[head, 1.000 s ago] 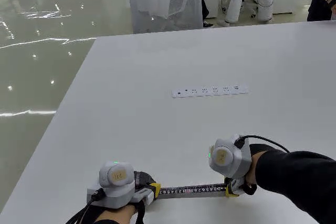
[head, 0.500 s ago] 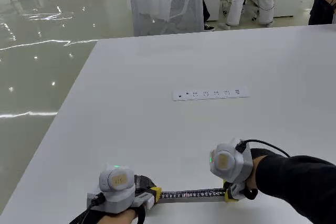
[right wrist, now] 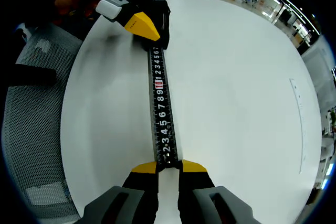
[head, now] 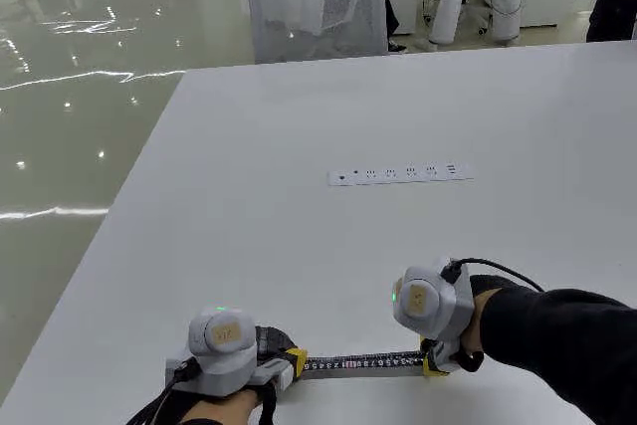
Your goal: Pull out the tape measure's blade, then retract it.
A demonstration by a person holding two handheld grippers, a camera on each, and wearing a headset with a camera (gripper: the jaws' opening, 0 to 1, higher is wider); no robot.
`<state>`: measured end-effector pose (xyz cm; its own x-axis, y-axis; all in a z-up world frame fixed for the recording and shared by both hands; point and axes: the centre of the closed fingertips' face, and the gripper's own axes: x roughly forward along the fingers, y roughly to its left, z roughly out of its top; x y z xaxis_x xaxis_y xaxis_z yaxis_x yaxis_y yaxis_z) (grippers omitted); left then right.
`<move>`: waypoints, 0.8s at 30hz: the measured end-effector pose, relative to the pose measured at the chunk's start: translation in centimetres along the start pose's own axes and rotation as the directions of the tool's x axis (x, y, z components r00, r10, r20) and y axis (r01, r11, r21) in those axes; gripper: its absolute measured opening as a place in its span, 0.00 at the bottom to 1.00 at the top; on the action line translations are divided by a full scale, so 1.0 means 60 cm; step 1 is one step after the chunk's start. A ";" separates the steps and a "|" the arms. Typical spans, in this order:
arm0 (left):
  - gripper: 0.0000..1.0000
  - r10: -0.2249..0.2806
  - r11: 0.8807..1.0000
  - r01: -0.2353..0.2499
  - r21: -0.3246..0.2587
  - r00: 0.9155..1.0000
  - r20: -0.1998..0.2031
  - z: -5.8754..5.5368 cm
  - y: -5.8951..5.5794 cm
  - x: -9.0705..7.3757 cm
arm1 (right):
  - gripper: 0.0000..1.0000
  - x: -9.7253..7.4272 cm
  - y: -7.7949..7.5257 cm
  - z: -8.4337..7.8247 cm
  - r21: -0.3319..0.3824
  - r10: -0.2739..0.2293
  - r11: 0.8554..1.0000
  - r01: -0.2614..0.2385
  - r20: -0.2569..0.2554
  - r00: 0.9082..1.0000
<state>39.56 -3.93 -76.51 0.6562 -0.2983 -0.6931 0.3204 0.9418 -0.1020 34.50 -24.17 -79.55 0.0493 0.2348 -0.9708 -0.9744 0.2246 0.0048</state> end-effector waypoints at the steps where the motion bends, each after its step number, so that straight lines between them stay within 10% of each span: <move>1: 0.60 -0.002 1.000 0.002 -0.004 1.000 0.000 0.000 0.000 0.000 | 0.08 0.000 0.000 0.001 0.002 -0.001 1.000 0.001 0.001 1.000; 24: 0.60 -0.008 1.000 0.008 -0.002 1.000 0.000 0.000 -0.001 0.001 | 0.08 0.004 -0.001 0.016 0.016 0.003 1.000 -0.003 0.013 1.000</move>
<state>39.60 -3.99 -76.56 0.6536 -0.3060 -0.6922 0.3245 0.9396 -0.1090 34.75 -23.22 -79.53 0.0493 0.2477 -0.9676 -0.9709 0.2392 0.0117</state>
